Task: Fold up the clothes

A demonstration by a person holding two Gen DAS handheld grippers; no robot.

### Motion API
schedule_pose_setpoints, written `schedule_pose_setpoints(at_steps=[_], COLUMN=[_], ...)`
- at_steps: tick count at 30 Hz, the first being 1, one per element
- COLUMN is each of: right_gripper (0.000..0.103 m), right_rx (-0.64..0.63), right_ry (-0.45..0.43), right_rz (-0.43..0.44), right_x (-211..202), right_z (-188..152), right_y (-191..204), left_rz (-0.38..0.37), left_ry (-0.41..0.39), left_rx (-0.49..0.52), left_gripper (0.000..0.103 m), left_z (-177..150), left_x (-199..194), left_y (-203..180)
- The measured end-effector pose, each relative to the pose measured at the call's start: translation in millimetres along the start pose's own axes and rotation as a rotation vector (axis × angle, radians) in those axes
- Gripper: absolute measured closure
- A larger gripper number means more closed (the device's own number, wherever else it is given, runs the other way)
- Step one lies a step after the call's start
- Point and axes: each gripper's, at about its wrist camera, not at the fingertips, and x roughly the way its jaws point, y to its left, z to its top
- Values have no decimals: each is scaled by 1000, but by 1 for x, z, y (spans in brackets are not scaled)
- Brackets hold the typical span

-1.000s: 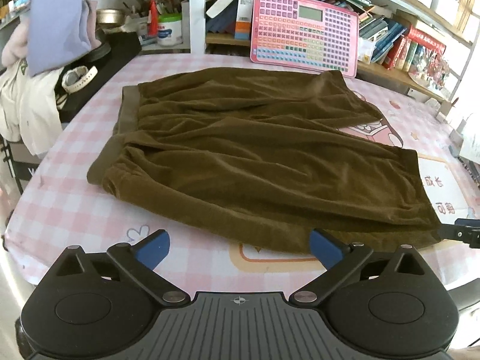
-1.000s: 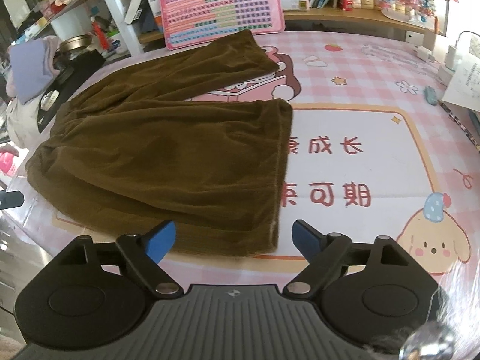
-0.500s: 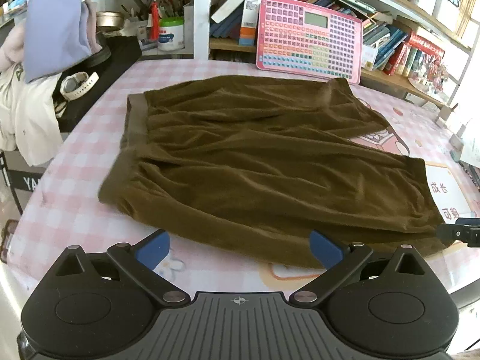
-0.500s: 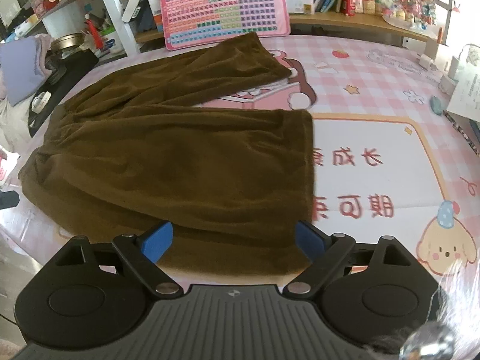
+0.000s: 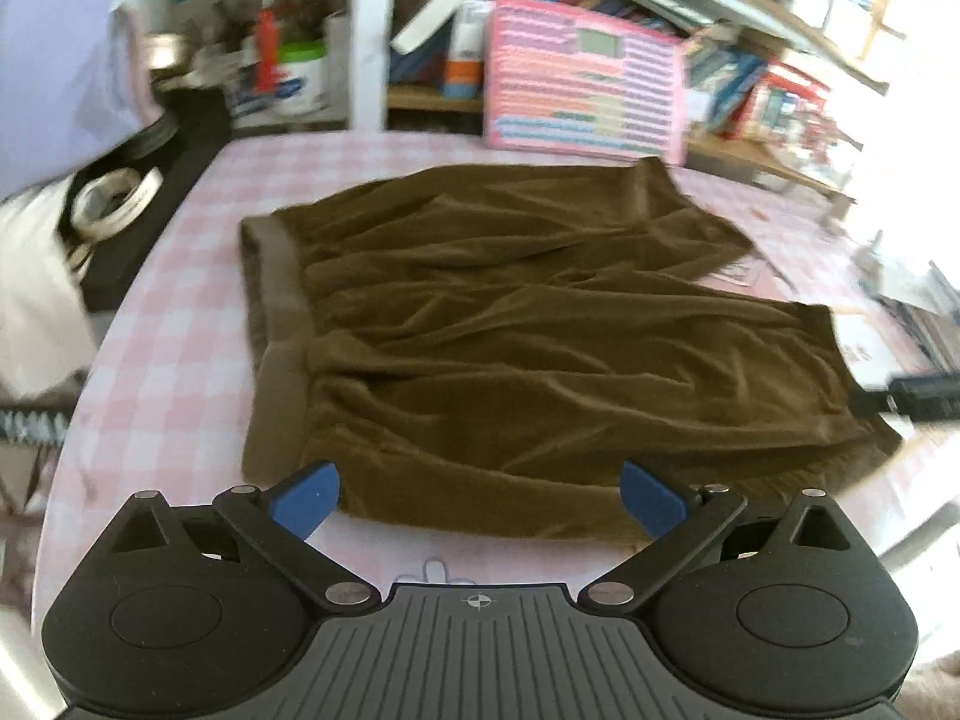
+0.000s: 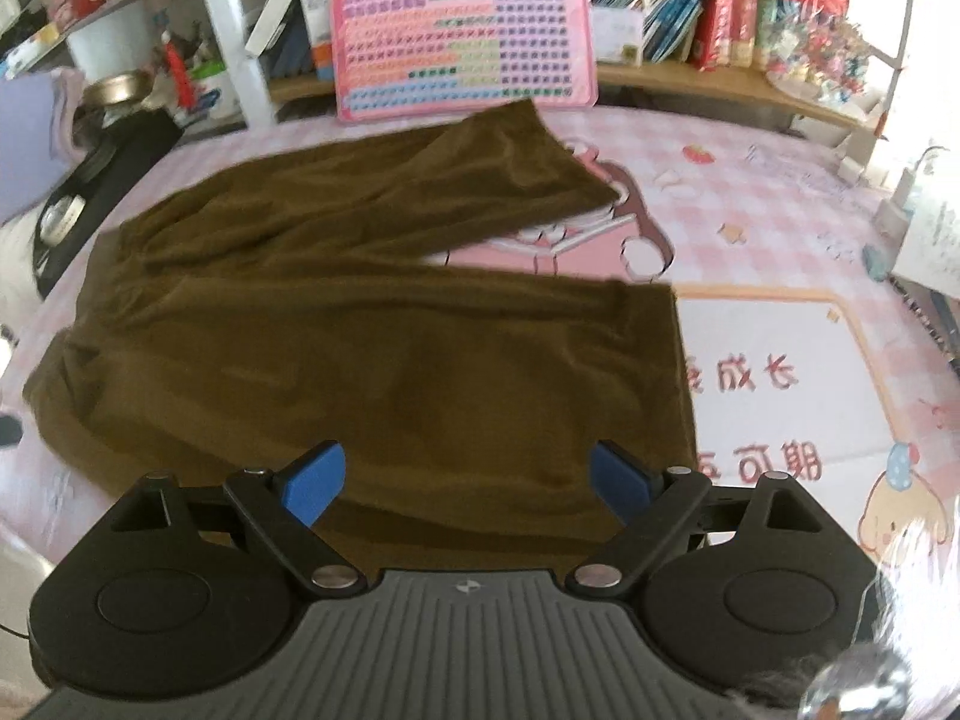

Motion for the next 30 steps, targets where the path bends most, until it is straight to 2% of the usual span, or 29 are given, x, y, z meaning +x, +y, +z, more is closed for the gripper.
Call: schedule_pose_setpoints(at_steps=[5,8,13,17,20,23,24,26,28,30], right_gripper=[14,14,14,15,20,35,40,44,46,47], right_rx=[-60,-144,-312,-491,-606,-660,-677,-708,-729,-752], right_ry=[-35,-49,-72,-81,-64,-33,-17,14,33,51], right_rz=[16,38,60,99,111,129,130,133,132,131], right_x=[-9,-9,7,39,75,117,132,162,184,206], right_z=[26,50,106,162,207,243,253,270,279,287], right_y=[3,1,-13,-31,-45,-56,-59,-63,-65,-67], left_rz=[2,44,115,160,181,199,211,238,263,275], left_ry=[-14,-13,-5,-17,-26,-36,-34,-19,-2,13], left_rx=[42,35,36,82,102,117,121,125,121,129], left_gripper=[0,0,0,0,2,4,8,18,36,41], left_z=[16,30,59,84,103,122,127,137,145,152], left_x=[1,7,23,38,52,71,78,92,105,117], left_y=[12,25,46,55,58,63,65,71,78,84])
